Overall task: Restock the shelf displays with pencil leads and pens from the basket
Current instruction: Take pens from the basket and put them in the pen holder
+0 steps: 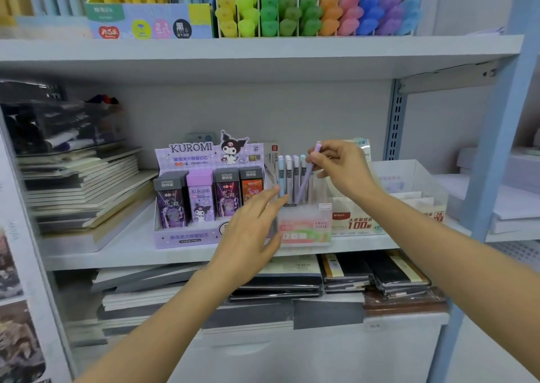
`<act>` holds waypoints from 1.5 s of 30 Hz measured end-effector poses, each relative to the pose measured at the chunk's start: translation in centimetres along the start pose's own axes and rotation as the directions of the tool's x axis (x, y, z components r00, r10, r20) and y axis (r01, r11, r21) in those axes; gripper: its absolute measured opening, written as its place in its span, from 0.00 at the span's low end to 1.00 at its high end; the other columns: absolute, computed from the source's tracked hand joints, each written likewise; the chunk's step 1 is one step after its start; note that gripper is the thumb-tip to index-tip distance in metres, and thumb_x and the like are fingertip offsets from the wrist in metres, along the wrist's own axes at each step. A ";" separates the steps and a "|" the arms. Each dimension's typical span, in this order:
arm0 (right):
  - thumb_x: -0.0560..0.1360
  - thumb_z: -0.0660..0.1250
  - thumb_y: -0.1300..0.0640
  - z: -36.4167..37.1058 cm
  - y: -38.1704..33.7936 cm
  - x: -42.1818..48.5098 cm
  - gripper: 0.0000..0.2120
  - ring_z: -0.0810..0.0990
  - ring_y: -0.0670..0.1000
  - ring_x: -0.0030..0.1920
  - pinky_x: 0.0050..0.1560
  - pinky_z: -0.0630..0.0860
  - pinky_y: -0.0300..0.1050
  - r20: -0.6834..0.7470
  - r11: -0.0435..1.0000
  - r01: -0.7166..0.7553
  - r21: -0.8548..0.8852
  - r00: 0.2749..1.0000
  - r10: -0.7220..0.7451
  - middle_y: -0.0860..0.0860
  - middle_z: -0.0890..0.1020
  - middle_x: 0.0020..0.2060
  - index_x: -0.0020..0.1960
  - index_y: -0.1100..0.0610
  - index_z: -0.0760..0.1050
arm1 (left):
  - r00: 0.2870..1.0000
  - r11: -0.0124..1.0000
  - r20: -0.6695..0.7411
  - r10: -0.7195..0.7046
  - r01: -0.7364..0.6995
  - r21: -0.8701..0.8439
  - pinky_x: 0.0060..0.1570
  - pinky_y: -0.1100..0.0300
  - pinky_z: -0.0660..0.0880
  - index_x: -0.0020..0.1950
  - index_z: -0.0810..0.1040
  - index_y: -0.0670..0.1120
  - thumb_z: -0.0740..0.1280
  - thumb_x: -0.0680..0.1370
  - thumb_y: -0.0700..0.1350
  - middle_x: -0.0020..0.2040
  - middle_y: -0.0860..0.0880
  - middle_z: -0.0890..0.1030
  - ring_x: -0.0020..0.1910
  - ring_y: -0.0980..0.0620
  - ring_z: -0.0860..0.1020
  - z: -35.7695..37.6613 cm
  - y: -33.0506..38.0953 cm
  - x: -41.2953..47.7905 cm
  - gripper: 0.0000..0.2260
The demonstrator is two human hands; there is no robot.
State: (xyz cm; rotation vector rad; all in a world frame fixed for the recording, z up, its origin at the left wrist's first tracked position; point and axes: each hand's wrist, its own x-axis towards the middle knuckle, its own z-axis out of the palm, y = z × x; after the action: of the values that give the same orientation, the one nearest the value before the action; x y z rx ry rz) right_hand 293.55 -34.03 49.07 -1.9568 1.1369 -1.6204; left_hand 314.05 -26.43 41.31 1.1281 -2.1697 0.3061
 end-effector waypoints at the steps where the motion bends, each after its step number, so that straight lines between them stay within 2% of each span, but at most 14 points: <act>1: 0.77 0.68 0.61 0.3 0.2 -0.1 0.06 0.85 0.52 0.41 0.39 0.80 0.37 0.012 1.000 0.015 -0.025 1.000 -0.015 0.58 0.85 0.41 0.52 0.62 0.81 | 1.000 1.000 0.001 0.001 -0.001 0.007 0.74 0.52 0.59 0.77 0.61 0.49 0.65 0.79 0.45 0.78 0.51 0.59 0.76 0.52 0.58 0.1 0.0 0.0 0.27; 6: 0.78 0.67 0.57 0.8 0.1 0.1 0.07 0.84 0.45 0.42 0.37 0.75 0.31 0.114 0.969 0.129 -0.211 0.988 -0.107 0.52 0.85 0.41 0.52 0.59 0.81 | 1.000 1.000 0.017 0.003 -0.004 0.031 0.74 0.52 0.61 0.79 0.55 0.51 0.64 0.80 0.47 0.79 0.52 0.54 0.77 0.53 0.57 0.8 -0.2 -0.2 0.30; 11: 0.77 0.68 0.56 1.8 -0.2 0.3 0.12 0.84 0.48 0.41 0.46 0.79 0.45 0.141 0.934 0.167 -0.317 0.982 -0.128 0.50 0.85 0.39 0.59 0.53 0.71 | 1.000 0.999 0.000 0.007 -0.007 0.033 0.72 0.52 0.64 0.79 0.54 0.51 0.64 0.79 0.47 0.79 0.52 0.55 0.76 0.52 0.58 1.0 -0.3 -0.2 0.30; 17: 0.76 0.69 0.56 2.4 0.0 0.5 0.05 0.78 0.49 0.45 0.50 0.77 0.52 0.102 0.817 0.215 -0.535 0.976 -0.191 0.49 0.79 0.45 0.51 0.55 0.77 | 1.000 0.999 0.015 0.019 -0.019 0.042 0.73 0.52 0.62 0.80 0.52 0.51 0.63 0.80 0.47 0.80 0.51 0.53 0.77 0.52 0.57 0.7 -0.2 -0.4 0.31; 20: 0.77 0.68 0.54 2.1 -0.4 0.3 0.09 0.76 0.50 0.48 0.56 0.74 0.51 0.096 0.821 0.202 -0.533 0.979 -0.179 0.52 0.76 0.49 0.55 0.56 0.79 | 0.999 1.000 0.033 0.005 -0.006 0.030 0.73 0.53 0.61 0.80 0.51 0.50 0.63 0.80 0.47 0.79 0.51 0.53 0.76 0.52 0.57 0.1 0.2 -0.5 0.32; 22: 0.78 0.66 0.53 1.6 -1.2 -1.0 0.09 0.76 0.50 0.46 0.54 0.75 0.50 0.084 0.828 0.259 -0.497 0.964 -0.252 0.51 0.78 0.48 0.56 0.57 0.79 | 1.000 1.000 0.001 -0.010 0.010 0.021 0.70 0.54 0.64 0.79 0.54 0.48 0.64 0.79 0.45 0.77 0.49 0.58 0.73 0.52 0.62 -0.1 0.8 -1.2 0.31; 25: 0.79 0.65 0.56 1.1 -1.9 -5.4 0.07 0.78 0.50 0.37 0.41 0.77 0.50 0.175 0.853 0.423 -0.305 0.906 -0.386 0.51 0.81 0.37 0.49 0.59 0.80 | 0.985 1.000 -0.171 0.000 -0.002 -0.010 0.53 0.56 0.72 0.69 0.70 0.43 0.67 0.76 0.39 0.62 0.45 0.72 0.57 0.49 0.73 0.7 1.4 -3.7 0.21; 28: 0.79 0.64 0.54 2.0 -0.4 -11.8 0.11 0.75 0.45 0.32 0.34 0.71 0.37 0.447 0.864 0.485 -0.134 0.808 -0.384 0.48 0.79 0.32 0.43 0.58 0.80 | 0.984 0.994 -0.179 -0.013 -0.006 -0.108 0.39 0.58 0.70 0.54 0.75 0.42 0.65 0.75 0.40 0.47 0.47 0.75 0.42 0.50 0.73 3.8 1.7 -8.2 0.08; 31: 0.79 0.64 0.52 4.3 4.3 -18.0 0.11 0.75 0.44 0.31 0.34 0.69 0.35 0.707 0.914 0.387 -0.124 0.681 -0.192 0.43 0.78 0.31 0.42 0.55 0.81 | 0.987 0.978 0.132 -0.088 0.111 -0.176 0.36 0.59 0.67 0.50 0.75 0.46 0.65 0.76 0.43 0.40 0.52 0.75 0.36 0.54 0.70 9.1 1.6 -14.0 0.04; 33: 0.79 0.65 0.52 6.3 8.6 -21.8 0.10 0.74 0.43 0.31 0.36 0.70 0.39 0.815 0.932 0.295 -0.211 0.579 0.001 0.43 0.79 0.31 0.44 0.54 0.81 | 0.889 0.947 0.439 -0.132 0.244 -0.210 0.36 0.58 0.67 0.50 0.76 0.50 0.65 0.77 0.46 0.39 0.55 0.76 0.35 0.54 0.72 13.1 1.8 -18.3 0.03; 35: 0.79 0.66 0.52 8.1 13.1 -25.5 0.09 0.71 0.41 0.32 0.39 0.68 0.39 0.878 0.929 0.215 -0.300 0.444 0.180 0.45 0.80 0.35 0.47 0.56 0.81 | 0.720 0.928 0.680 -0.142 0.336 -0.162 0.40 0.56 0.73 0.50 0.78 0.51 0.64 0.78 0.47 0.41 0.54 0.80 0.39 0.53 0.77 17.1 2.0 -22.9 0.04; 39: 0.78 0.67 0.53 10.5 21.1 -32.9 0.09 0.74 0.44 0.38 0.41 0.67 0.40 0.862 0.872 0.075 -0.484 0.212 0.460 0.51 0.82 0.44 0.52 0.56 0.81 | 0.401 0.899 0.902 -0.163 0.437 -0.032 0.51 0.54 0.76 0.56 0.80 0.48 0.64 0.79 0.46 0.52 0.50 0.83 0.51 0.49 0.79 23.6 2.9 -32.3 0.09; 42: 0.77 0.68 0.54 11.5 25.1 -38.9 0.09 0.79 0.51 0.46 0.47 0.75 0.45 0.826 0.827 0.007 -0.563 0.045 0.562 0.53 0.83 0.48 0.53 0.58 0.80 | 0.304 0.863 0.938 -0.165 0.505 -0.012 0.53 0.56 0.73 0.59 0.79 0.47 0.63 0.79 0.46 0.57 0.48 0.81 0.56 0.48 0.77 26.4 3.5 -37.3 0.10; 45: 0.77 0.68 0.54 12.0 27.4 -43.6 0.12 0.80 0.54 0.54 0.54 0.76 0.46 0.793 0.795 -0.005 -0.606 -0.075 0.604 0.54 0.82 0.54 0.58 0.58 0.78 | 0.302 0.860 0.945 -0.124 0.509 -0.049 0.56 0.55 0.71 0.63 0.76 0.47 0.60 0.80 0.45 0.62 0.47 0.78 0.60 0.47 0.75 28.0 3.6 -39.8 0.13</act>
State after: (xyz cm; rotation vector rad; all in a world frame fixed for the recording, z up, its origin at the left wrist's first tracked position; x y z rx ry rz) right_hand 294.23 -20.27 -2.00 -2.0104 1.0796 0.6117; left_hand 314.76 -12.32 -5.37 1.7305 -2.5977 -1.2034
